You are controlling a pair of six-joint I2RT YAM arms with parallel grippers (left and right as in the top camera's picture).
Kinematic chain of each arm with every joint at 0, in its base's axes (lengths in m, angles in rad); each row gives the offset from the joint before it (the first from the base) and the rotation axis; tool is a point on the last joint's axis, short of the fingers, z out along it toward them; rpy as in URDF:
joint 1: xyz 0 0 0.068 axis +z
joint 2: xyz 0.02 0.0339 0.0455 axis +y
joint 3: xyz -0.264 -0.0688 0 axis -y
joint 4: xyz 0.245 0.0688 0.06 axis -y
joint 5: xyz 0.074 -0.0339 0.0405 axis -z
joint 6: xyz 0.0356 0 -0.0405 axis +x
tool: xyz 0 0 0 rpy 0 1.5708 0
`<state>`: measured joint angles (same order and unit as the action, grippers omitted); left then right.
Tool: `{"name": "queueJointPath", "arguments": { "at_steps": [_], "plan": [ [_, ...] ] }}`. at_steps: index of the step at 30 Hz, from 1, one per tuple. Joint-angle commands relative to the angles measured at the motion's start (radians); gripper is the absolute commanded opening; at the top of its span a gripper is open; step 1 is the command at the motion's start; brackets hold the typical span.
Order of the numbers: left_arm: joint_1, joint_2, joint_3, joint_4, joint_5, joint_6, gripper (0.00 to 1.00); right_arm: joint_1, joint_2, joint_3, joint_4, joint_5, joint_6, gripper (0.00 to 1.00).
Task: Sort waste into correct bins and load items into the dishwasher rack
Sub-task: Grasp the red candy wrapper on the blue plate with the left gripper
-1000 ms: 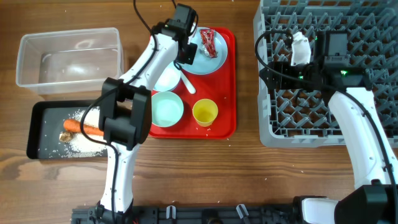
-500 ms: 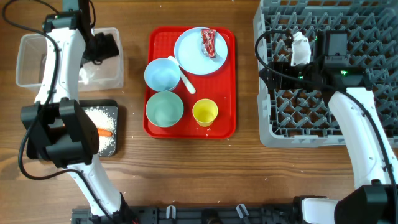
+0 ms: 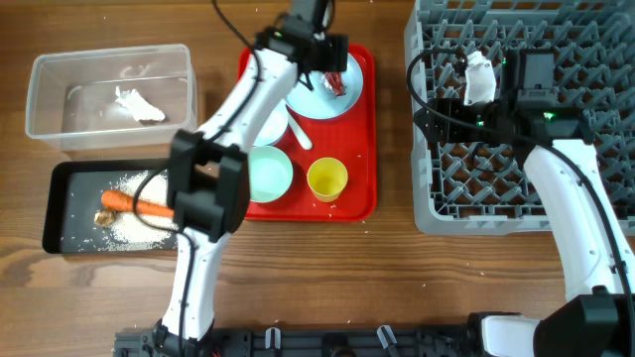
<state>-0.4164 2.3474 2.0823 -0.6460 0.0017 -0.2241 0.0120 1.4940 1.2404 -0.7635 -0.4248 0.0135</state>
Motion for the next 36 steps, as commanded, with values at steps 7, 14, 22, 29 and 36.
{"name": "queueJointPath", "arguments": {
  "at_steps": [7, 14, 22, 29, 36],
  "plan": [
    [-0.04, 0.169, -0.003, 0.014, -0.013, -0.08, 0.39, 0.002, 0.006, 0.014, -0.002, 0.003, -0.011, 0.8],
    [-0.053, 0.164, -0.002, -0.01, -0.013, -0.08, 0.04, 0.002, 0.006, 0.014, -0.004, 0.003, -0.013, 0.79],
    [0.042, -0.234, 0.0, -0.142, -0.022, -0.075, 0.04, 0.002, 0.006, 0.014, -0.009, 0.007, -0.013, 0.79],
    [0.09, -0.182, -0.003, -0.143, 0.145, 0.08, 0.39, 0.002, 0.006, 0.014, -0.002, 0.007, -0.012, 0.8],
    [-0.037, 0.105, -0.003, -0.062, 0.154, 0.271, 0.66, 0.003, 0.006, 0.014, -0.008, 0.007, -0.01, 0.8]
  ]
}}
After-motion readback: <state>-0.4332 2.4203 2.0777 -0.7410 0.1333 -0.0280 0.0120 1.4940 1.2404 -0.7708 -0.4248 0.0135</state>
